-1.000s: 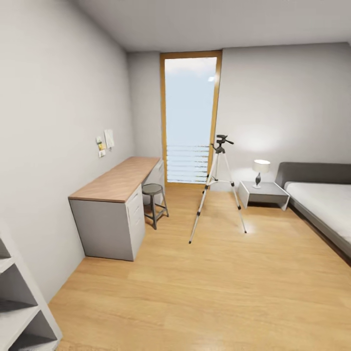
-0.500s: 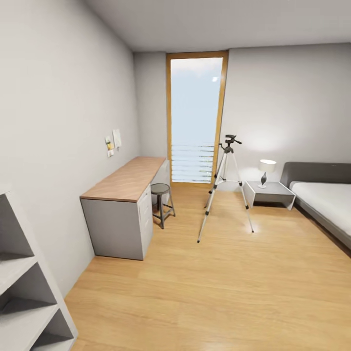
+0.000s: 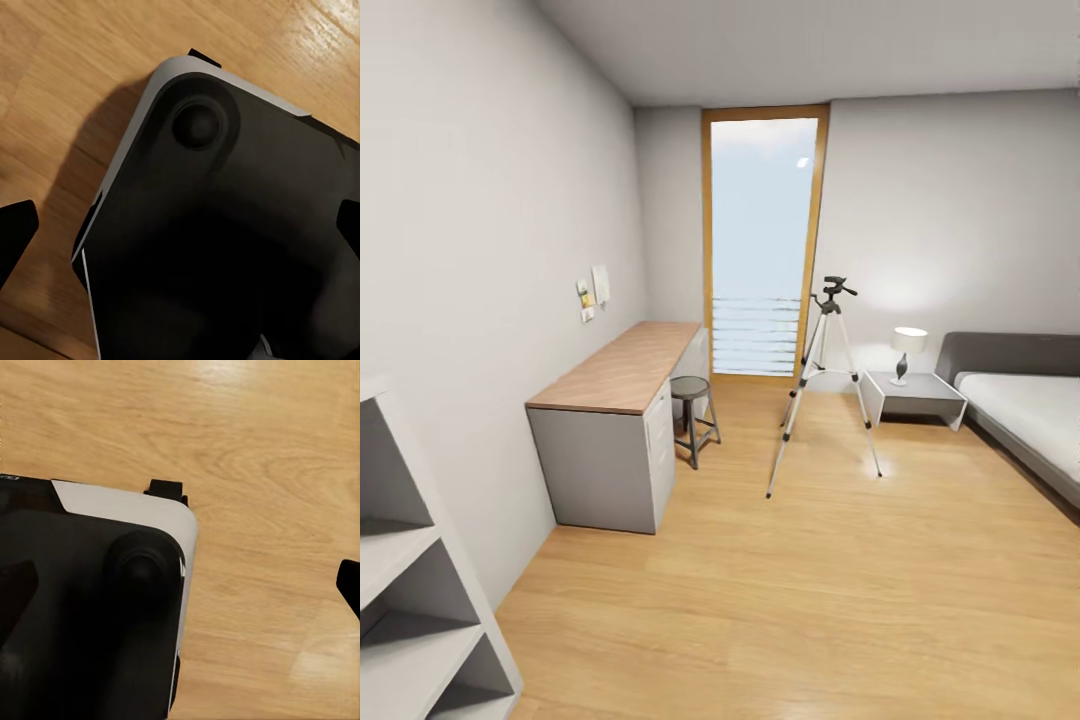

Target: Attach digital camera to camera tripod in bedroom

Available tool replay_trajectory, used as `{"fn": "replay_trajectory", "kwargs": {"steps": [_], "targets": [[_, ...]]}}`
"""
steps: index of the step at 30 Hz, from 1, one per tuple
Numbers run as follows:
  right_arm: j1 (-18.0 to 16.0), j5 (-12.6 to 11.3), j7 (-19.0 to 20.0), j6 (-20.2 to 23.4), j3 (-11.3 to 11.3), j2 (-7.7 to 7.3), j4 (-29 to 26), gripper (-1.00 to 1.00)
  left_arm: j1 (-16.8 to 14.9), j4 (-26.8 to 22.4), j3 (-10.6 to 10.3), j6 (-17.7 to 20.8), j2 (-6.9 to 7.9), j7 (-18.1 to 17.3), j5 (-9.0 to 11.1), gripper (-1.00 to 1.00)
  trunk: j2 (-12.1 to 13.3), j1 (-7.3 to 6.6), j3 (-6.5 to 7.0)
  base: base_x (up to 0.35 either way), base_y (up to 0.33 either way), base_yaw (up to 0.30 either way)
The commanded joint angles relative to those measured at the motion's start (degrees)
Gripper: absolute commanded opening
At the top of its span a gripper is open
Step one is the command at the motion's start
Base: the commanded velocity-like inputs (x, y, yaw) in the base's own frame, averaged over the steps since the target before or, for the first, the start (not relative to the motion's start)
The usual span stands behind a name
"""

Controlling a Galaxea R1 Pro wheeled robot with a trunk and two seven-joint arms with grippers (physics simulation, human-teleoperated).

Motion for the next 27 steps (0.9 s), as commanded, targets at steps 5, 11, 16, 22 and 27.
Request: {"fn": "replay_trajectory", "kwargs": {"steps": [5, 11, 16, 22, 27], "targets": [[-0.07, -0.65, 0.26, -0.56, 0.41, 0.03, 0.09, 1.00, 0.04, -0.11, 0.08, -0.04, 0.00, 0.04, 0.06, 1.00, -0.04, 0.00, -0.05, 0.000, 0.002, -0.141], [-0.07, -0.71, 0.26, -0.78, 0.38, 0.04, 0.09, 1.00, 0.04, -0.10, 0.05, -0.04, 0.00, 0.04, 0.00, 1.00, -0.04, 0.00, -0.05, 0.000, 0.000, -0.215], [-0.07, -0.64, 0.26, -0.79, 0.37, 0.04, 0.09, 1.00, 0.04, -0.11, -0.11, -0.11, -0.02, 0.04, -0.17, 1.00, -0.04, 0.00, -0.05, -0.095, 0.000, -0.204], [-0.07, -0.62, 0.26, -0.79, 0.41, -0.02, 0.09, 1.00, 0.04, -0.12, -0.18, -0.11, -0.03, 0.04, -0.28, 1.00, -0.04, 0.00, -0.05, -0.205, 0.000, -0.061], [-0.07, -0.57, 0.26, -0.83, 0.44, -0.07, 0.09, 1.00, 0.02, -0.12, -0.18, -0.11, -0.04, 0.04, -0.31, 1.00, -0.04, 0.00, -0.05, -0.067, 0.000, -0.017]]}}
